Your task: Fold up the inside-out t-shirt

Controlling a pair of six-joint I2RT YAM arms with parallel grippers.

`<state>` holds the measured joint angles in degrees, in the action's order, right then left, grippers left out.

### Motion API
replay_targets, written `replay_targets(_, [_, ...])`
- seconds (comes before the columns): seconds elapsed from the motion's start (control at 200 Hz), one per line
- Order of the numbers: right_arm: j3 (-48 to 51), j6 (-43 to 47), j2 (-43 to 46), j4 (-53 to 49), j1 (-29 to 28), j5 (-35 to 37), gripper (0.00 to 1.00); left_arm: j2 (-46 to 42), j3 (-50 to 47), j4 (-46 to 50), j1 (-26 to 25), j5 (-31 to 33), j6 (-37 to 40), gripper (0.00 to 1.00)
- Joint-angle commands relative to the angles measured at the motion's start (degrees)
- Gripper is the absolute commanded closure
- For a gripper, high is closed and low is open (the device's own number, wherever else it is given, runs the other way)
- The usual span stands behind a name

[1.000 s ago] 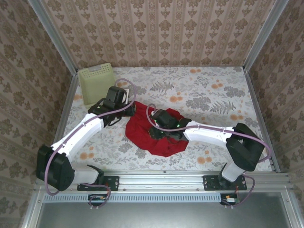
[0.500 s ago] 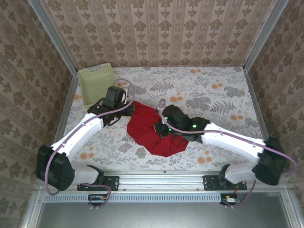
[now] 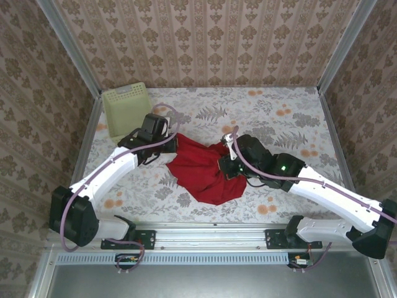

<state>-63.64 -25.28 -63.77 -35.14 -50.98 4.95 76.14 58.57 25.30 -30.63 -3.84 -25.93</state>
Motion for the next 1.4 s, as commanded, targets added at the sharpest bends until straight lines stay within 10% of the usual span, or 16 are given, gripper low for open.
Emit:
replay_targets(0.0, [-1.93,0.46,2.94,-0.06,0.28,-5.64,1.0,1.56,1.63,1.21,-1.22,4.02,1.04,1.0])
replay_targets(0.53, [-7.99,4.83,-20.9,-6.44,12.29,11.88,1.0,4.51,2.6,-0.45,-6.53,3.84,0.71,1.0])
replay_targets(0.85, [-13.34,15.69,-2.92,-15.2,5.07,25.08,1.0,4.24,0.79,-0.69,-5.18,7.68,0.69,1.0])
replay_targets(1.275, [1.59,7.92,-6.79,-3.88,4.86,4.6,1.0,6.21,2.12,-0.78,-5.49,7.09,0.07,1.0])
replay_targets(1.395, [5.51,6.02,-7.59,6.02,3.12,-4.2,0.79,5.69,1.6,-1.28,-5.49,6.87,-0.23,1.0])
